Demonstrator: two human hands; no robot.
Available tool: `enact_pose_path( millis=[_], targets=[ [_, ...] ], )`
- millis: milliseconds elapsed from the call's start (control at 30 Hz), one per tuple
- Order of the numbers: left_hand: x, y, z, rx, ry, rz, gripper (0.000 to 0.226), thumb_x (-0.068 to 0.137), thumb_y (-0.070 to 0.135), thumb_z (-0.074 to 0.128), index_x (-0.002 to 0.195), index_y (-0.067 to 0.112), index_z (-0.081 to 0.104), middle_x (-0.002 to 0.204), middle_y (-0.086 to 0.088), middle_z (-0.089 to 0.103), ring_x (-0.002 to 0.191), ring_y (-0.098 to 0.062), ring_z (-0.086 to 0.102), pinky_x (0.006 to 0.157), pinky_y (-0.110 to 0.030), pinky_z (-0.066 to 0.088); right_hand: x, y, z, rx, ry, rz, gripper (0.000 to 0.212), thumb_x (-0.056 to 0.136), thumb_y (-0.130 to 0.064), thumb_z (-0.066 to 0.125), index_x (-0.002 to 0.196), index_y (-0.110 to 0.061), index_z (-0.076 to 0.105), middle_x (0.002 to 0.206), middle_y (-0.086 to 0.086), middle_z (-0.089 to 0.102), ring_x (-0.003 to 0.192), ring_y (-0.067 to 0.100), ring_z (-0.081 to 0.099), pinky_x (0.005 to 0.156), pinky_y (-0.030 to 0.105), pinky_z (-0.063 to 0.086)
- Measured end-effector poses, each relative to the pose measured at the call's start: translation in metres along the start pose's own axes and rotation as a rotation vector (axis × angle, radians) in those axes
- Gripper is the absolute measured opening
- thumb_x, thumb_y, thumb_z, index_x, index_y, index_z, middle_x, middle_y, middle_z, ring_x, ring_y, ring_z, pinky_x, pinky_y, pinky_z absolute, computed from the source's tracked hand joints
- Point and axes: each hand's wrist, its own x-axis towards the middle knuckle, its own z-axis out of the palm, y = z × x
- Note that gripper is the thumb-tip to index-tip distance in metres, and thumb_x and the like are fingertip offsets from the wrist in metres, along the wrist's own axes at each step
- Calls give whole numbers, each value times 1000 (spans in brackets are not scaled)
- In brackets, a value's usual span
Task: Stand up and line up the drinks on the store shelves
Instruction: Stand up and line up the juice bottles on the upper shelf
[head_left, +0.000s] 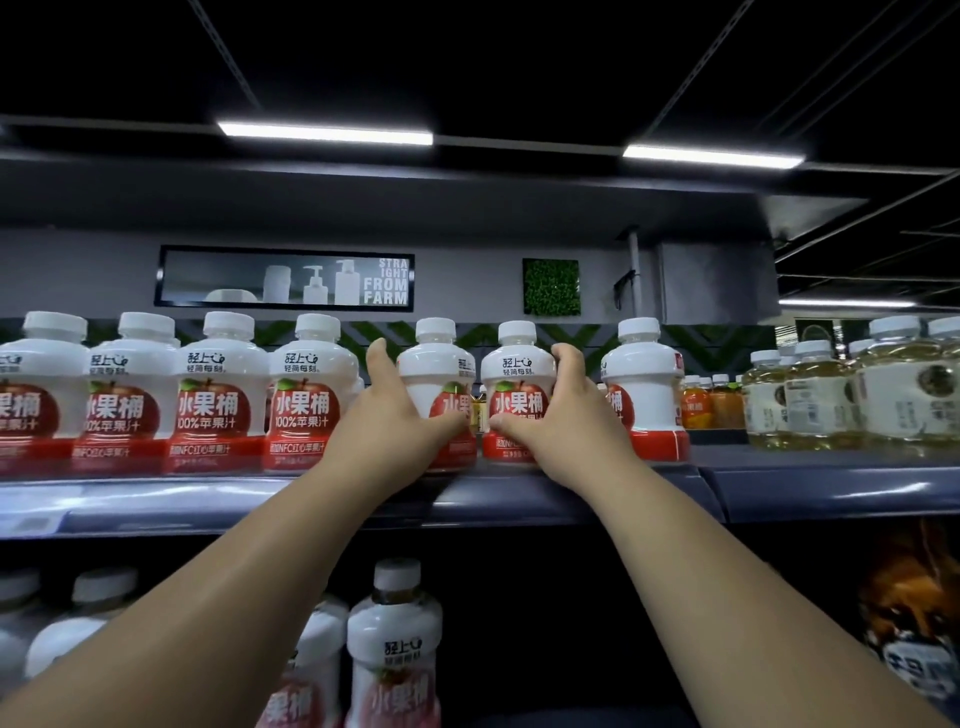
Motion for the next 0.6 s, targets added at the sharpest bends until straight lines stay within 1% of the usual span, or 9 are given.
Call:
enact_pose_path(
  millis=[100, 133, 200, 233, 300, 367, 433, 500, 600],
  targets=[
    [-5, -1, -2, 16, 3, 36, 107, 83, 43, 69, 155, 28, -9, 137, -12, 53, 107, -26, 57, 88, -38, 49, 0, 0, 0, 22, -41, 6, 99, 81, -48, 74, 153, -25, 9, 141, 8, 49, 120, 28, 53, 98, 41, 47],
    [-8, 0, -3, 28, 25, 69, 106, 83, 44, 69, 155, 30, -7, 140, -11, 50, 110, -26, 56, 89, -38, 49, -1, -1, -1, 27, -44, 17, 98, 82, -47, 72, 154, -25, 10, 142, 7, 47, 123, 27, 51, 100, 41, 46],
    [-16, -1, -7, 71, 64, 171, 103, 83, 43, 71, 155, 33, -3, 152, -9, 34, 129, -26, 45, 103, -39, 42, -4, -5, -1, -42, 37, -14, 91, 82, -50, 69, 153, -24, 18, 144, 5, 42, 130, 26, 42, 107, 40, 38],
    [-21, -2, -10, 112, 79, 235, 101, 84, 42, 71, 155, 31, 0, 155, -7, 27, 138, -24, 36, 111, -39, 34, -9, -8, 0, -76, 123, -76, 84, 83, -50, 67, 150, -23, 25, 143, 4, 41, 131, 25, 38, 108, 40, 35],
    [-29, -11, -19, 257, 142, 361, 93, 84, 48, 64, 156, 25, 9, 157, -7, 24, 143, -26, 26, 117, -39, 24, -22, -22, 3, -21, 265, -256, 69, 84, -47, 67, 142, -21, 40, 136, 2, 45, 127, 22, 37, 107, 37, 34],
    [-31, -26, -30, 416, 206, 400, 87, 80, 56, 51, 154, 27, 17, 156, -10, 26, 144, -31, 24, 118, -45, 21, -35, -42, 10, 98, 213, -342, 65, 85, -44, 68, 140, -21, 42, 133, 0, 47, 123, 18, 40, 103, 34, 37],
    [-28, -40, -42, 515, 234, 373, 83, 78, 60, 42, 152, 28, 22, 157, -11, 26, 145, -34, 22, 118, -50, 19, -40, -60, 16, 180, 47, -270, 75, 86, -43, 67, 149, -25, 30, 140, -1, 43, 126, 17, 41, 101, 31, 36],
    [-22, -50, -54, 569, 245, 338, 84, 77, 64, 37, 152, 29, 26, 158, -10, 25, 146, -33, 20, 119, -51, 16, -35, -73, 22, 138, -107, -124, 90, 88, -41, 64, 156, -27, 7, 148, 4, 41, 128, 24, 46, 100, 34, 39],
    [-13, -61, -70, 598, 233, 300, 84, 77, 64, 40, 153, 33, 21, 160, -9, 19, 148, -32, 14, 120, -51, 11, -28, -83, 27, -25, -164, -17, 102, 90, -39, 61, 156, -26, -15, 129, 9, 57, 105, 29, 60, 89, 41, 52]
  ],
)
